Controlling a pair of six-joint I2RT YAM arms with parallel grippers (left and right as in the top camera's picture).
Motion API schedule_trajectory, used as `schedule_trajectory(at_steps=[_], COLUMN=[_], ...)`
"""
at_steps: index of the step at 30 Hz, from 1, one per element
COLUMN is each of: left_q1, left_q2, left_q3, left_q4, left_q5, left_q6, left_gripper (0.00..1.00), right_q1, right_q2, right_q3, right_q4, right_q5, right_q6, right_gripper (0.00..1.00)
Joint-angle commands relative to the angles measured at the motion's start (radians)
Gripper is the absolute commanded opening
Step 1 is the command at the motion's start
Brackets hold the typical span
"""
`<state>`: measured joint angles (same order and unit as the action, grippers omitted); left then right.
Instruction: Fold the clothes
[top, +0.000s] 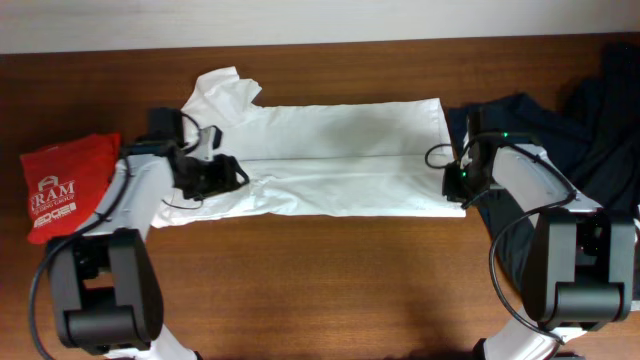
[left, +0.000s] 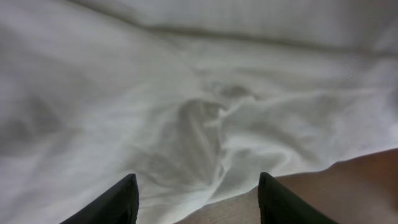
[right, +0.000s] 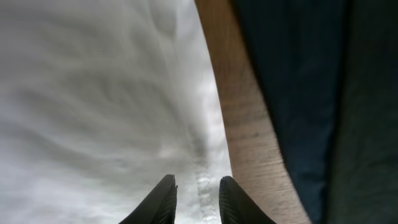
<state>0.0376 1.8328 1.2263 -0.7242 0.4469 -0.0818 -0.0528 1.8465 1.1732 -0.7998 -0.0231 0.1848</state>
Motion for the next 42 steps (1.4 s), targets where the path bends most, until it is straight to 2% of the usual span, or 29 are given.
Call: schedule_trajectory(at_steps=[1,3,5,6,8,10,11,12,15,21,22,23,24,25,26,30,36,38,42], left_q1=[-0.108,-0.177,-0.199,-0.212,-0.225,-0.225,-0.225,-0.225,-0.225,-0.225,-0.225,-0.225,-0.225,-0.225,-0.225,-0.193,-0.011,0.052,0.097], left_q2=[-0.008,-0.008,-0.008,-0.008,-0.008,-0.008,-0.008,-0.008,-0.008,-0.008,-0.008,-0.008,-0.007,-0.006,-0.006,-0.006,-0.006,-0.002,0.001], left_q3=[-0.029,-0.071,-0.085,-0.092,-0.095,-0.095,-0.095,-0.095,-0.086,0.084,0.095,0.096,0.095,0.095,0.095,0.095,0.093,0.071,0.022], left_q4=[0.004,0.042,0.063,0.071,0.085,0.107,0.119,0.134,0.163,0.172,0.186,0.192,0.174,0.146,0.098,-0.008,-0.114,-0.124,-0.187], left_q5=[-0.135,-0.229,-0.259,-0.307,-0.376,-0.388,-0.389,-0.402,-0.433,-0.425,-0.425,-0.425,-0.425,-0.425,-0.426,-0.455,-0.451,-0.451,-0.493], left_q6=[0.023,0.023,0.023,0.023,0.023,0.023,0.023,0.023,0.023,0.023,0.023,0.023,0.023,0.023,0.023,0.016,-0.138,-0.138,-0.138], left_gripper=[0.60,0.60,0.60,0.55,0.34,0.18,0.07,0.01,0.01,0.01,0.01,0.16,0.37,0.49,0.54,0.54,0.54,0.62,0.65], right_q1=[-0.006,-0.006,-0.006,-0.006,-0.006,-0.006,-0.006,-0.006,-0.006,-0.006,-0.006,-0.006,-0.006,-0.006,-0.006,-0.006,-0.006,-0.006,-0.006], right_q2=[0.009,0.009,0.009,0.009,0.009,0.008,0.009,0.009,0.009,0.009,0.009,0.009,0.009,0.009,0.009,0.009,0.009,0.009,0.009], right_q3=[-0.051,-0.070,-0.070,-0.070,-0.070,-0.070,-0.070,-0.070,-0.070,-0.070,-0.070,-0.070,-0.070,-0.070,-0.070,-0.070,-0.070,-0.070,-0.070], right_q4=[0.015,0.022,0.023,0.022,0.023,0.022,0.022,0.022,0.022,0.022,0.022,0.022,0.022,0.022,0.022,0.011,0.013,0.013,-0.004], right_q5=[0.005,0.005,0.005,0.005,0.005,0.005,0.005,0.005,0.005,0.005,0.005,0.005,0.005,0.005,0.005,0.004,-0.036,-0.036,-0.034], right_q6=[0.007,0.007,0.007,0.007,0.007,0.007,0.007,0.007,0.007,0.007,0.007,0.007,0.007,0.007,0.007,0.007,0.003,0.003,0.003], right_gripper=[0.27,0.27,0.27,0.27,0.27,0.27,0.27,0.27,0.28,0.27,0.28,0.27,0.28,0.28,0.28,0.28,0.28,0.35,0.34])
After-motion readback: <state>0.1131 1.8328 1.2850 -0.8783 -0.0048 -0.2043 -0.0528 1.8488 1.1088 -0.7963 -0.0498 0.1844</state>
